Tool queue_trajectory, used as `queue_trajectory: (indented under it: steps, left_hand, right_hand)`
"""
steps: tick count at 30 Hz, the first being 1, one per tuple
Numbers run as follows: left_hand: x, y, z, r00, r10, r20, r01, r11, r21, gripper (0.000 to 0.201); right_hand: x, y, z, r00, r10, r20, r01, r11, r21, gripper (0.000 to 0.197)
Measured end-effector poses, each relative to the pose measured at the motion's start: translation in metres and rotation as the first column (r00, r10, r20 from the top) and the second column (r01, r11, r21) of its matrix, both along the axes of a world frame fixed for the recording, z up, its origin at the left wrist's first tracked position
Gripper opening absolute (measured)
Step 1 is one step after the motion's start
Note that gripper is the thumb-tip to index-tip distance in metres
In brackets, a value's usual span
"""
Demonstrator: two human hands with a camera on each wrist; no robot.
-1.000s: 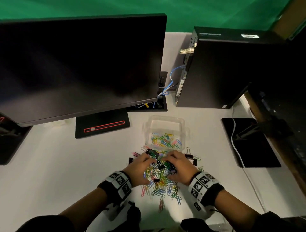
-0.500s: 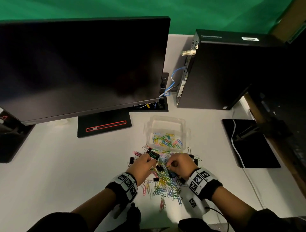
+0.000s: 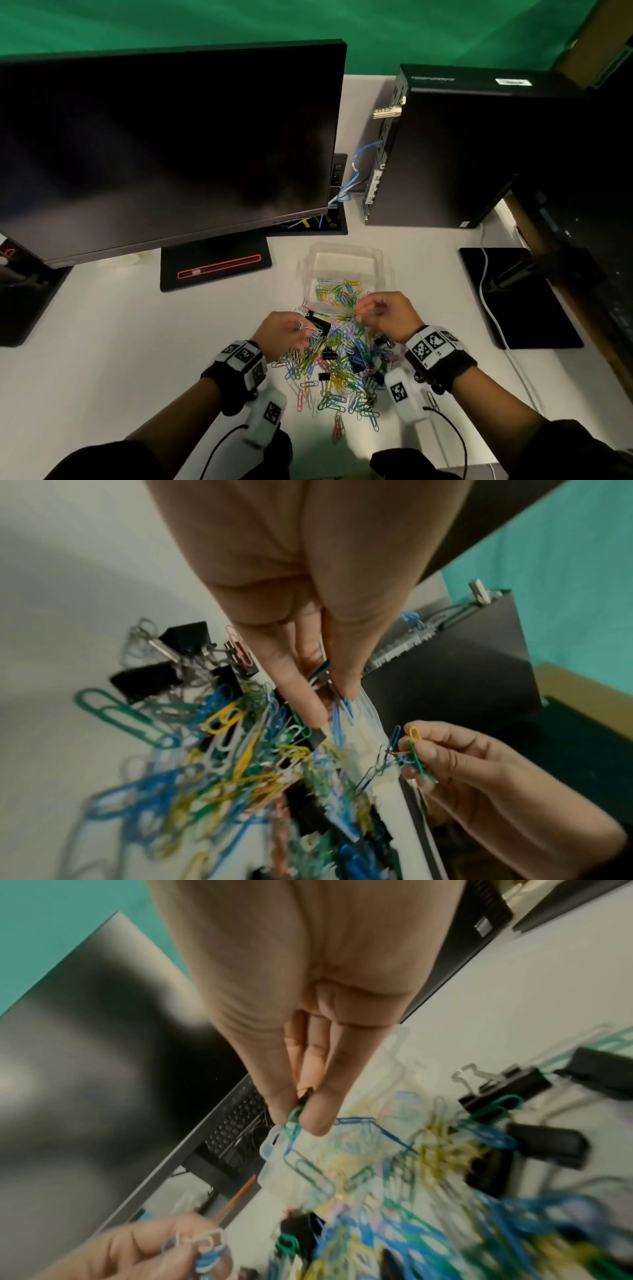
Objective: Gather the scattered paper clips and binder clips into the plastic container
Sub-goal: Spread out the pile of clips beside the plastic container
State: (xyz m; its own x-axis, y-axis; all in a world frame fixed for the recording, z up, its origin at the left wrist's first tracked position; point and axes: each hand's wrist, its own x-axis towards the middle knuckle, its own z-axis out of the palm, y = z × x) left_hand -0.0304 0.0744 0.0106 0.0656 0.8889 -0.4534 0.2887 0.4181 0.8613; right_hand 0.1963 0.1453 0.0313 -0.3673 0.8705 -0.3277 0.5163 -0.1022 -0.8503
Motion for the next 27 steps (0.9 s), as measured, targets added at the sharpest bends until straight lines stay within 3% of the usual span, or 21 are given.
queue_trajectory:
  steps: [5,10,14,23,25,27]
  left_hand:
    - [0.002,0.015,0.009,0.951,0.133,0.280,-0.114,0.990,-0.082,0.025]
    - [0.012,0.036,0.019,0.881,0.241,0.407,-0.206,0.970,-0.128,0.024]
    - [0.018,0.055,0.025,0.849,0.305,0.432,-0.267,0.952,-0.148,0.028]
    - [0.030,0.071,0.028,0.846,0.320,0.426,-0.215,0.937,-0.277,0.035]
    - [0.029,0.067,0.026,0.869,0.284,0.404,-0.194,0.949,-0.249,0.036]
    - [0.026,0.061,0.024,0.952,0.150,0.266,-0.123,0.986,-0.116,0.032]
  right_hand:
    - [-0.009,0.028,0.008,0.991,-0.099,-0.091,0.103,0.994,0.037,0.027]
    - [-0.016,0.046,-0.001,0.982,-0.157,-0.109,0.153,0.987,-0.047,0.021]
    - [-0.015,0.052,-0.008,0.965,-0.234,-0.115,0.221,0.969,-0.110,0.023]
    - [0.005,0.038,0.000,0.975,-0.192,-0.111,0.184,0.980,-0.078,0.038]
    - [0.011,0.030,0.002,0.993,-0.113,-0.027,0.113,0.993,-0.013,0.035]
    - [0.014,0.020,0.003,0.996,-0.017,0.093,0.013,0.999,0.047,0.027]
